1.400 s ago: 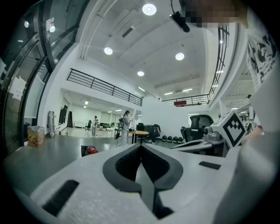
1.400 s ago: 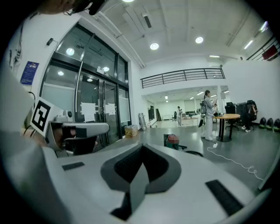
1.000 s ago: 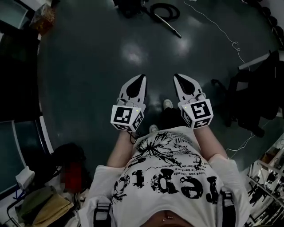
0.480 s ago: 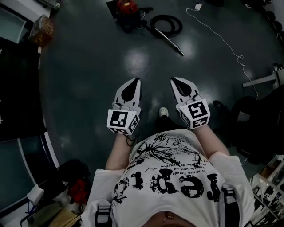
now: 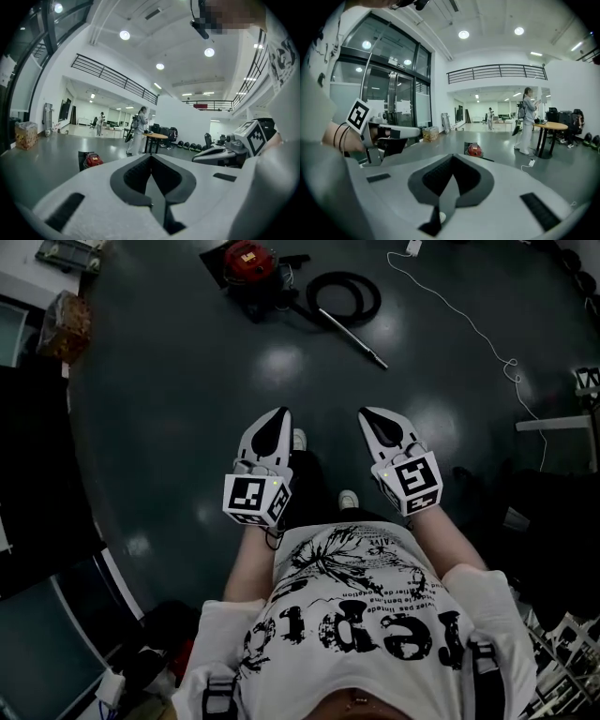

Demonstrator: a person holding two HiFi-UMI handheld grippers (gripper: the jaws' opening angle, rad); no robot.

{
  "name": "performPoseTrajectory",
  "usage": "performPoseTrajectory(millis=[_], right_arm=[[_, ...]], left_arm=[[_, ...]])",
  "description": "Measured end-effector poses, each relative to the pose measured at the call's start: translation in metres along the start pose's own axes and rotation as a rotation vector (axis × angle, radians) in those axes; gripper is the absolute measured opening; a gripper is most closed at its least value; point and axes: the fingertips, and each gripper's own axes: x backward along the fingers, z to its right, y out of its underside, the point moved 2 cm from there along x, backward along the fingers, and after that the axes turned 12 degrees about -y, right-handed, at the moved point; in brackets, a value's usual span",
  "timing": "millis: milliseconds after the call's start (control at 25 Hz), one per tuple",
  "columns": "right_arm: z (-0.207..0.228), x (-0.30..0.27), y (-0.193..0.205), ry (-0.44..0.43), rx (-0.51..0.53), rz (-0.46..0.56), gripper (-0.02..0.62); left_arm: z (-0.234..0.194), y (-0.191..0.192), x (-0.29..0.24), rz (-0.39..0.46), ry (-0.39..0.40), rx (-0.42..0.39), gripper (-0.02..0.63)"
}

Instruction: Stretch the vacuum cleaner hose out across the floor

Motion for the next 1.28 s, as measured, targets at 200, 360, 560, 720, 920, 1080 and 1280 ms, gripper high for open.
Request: performPoseTrajectory(millis=[200,360,560,720,920,1080,1280], right_arm=[[0.068,-0.090,-0.021,0.054,-0.038,0.015,0.000],[0.127,-0.145,-0.041,0.169,-0.103,0.032,0.000],[0.205,-0.180,-0.064,0.265,-0.170,0.107,0.000],[0.269,-0.186,-0.061,0.346,-0.145,0.110,0.000],[0.370,-0.203,-0.015,0.360,-0.241,0.063,0.000],[0.449,-0.220,0.010,0.356,-0.282,0.017,0.000],[0.525,-0.248,0.058,0.341,-0.336,-0.075,0.000]], left_arm=[[-0.056,-0.024,-0.120,-0.010,0.115,-0.016,0.005],[-0.090,-0.034,-0.202,-0.073,0.233,-0.030,0.005],[-0.109,-0.033,-0.298,-0.127,0.321,-0.076,0.005],[-0.090,-0.021,-0.366,-0.161,0.416,-0.178,0.005],[-0.072,0.007,-0.474,-0.241,0.463,-0.122,0.005],[-0.065,0.021,-0.552,-0.300,0.495,-0.186,0.005],[-0.054,0.052,-0.637,-0.316,0.572,-0.216,0.005]])
